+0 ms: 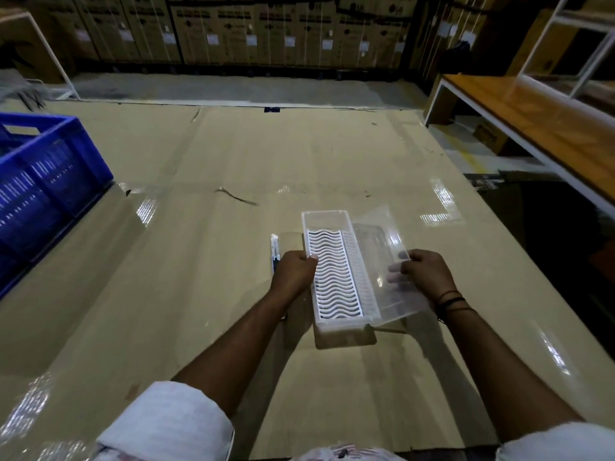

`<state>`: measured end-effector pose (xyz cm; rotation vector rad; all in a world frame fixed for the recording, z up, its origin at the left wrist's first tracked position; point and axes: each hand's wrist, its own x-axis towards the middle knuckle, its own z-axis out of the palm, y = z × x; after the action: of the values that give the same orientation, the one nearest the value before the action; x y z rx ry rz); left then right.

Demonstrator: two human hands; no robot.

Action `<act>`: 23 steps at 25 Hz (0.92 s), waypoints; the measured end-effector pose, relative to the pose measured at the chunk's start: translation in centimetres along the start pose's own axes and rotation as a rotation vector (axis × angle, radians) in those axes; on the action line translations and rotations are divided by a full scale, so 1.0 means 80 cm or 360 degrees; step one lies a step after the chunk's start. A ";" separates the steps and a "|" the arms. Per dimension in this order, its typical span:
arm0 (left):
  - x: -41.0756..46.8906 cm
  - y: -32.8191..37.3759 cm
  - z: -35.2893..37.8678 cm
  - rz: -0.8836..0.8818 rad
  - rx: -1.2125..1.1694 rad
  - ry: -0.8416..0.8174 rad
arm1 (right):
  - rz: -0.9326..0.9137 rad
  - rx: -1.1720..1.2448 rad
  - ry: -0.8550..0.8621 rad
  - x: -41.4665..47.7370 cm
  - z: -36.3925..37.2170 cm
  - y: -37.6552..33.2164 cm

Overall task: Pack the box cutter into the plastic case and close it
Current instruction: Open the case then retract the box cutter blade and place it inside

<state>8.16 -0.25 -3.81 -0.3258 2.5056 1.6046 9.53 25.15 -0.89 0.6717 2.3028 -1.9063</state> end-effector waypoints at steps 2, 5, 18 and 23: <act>-0.002 0.000 0.000 -0.0013 -0.0003 0.0021 | -0.0116 -0.0471 0.0136 0.006 0.003 0.014; -0.008 0.000 -0.001 0.0004 -0.0046 0.0034 | -0.0339 -0.1076 0.0308 0.002 0.013 0.026; -0.036 -0.035 -0.059 -0.0189 -0.0002 0.0490 | -0.1235 -0.1210 0.0281 -0.031 0.113 -0.021; -0.055 -0.049 -0.071 -0.0274 0.0439 0.0509 | -0.1331 -0.1172 0.0051 -0.050 0.176 -0.046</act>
<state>13.40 -6.54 -3.81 -0.7904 2.7917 1.2028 8.73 10.19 0.66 -0.4049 3.2771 -0.9649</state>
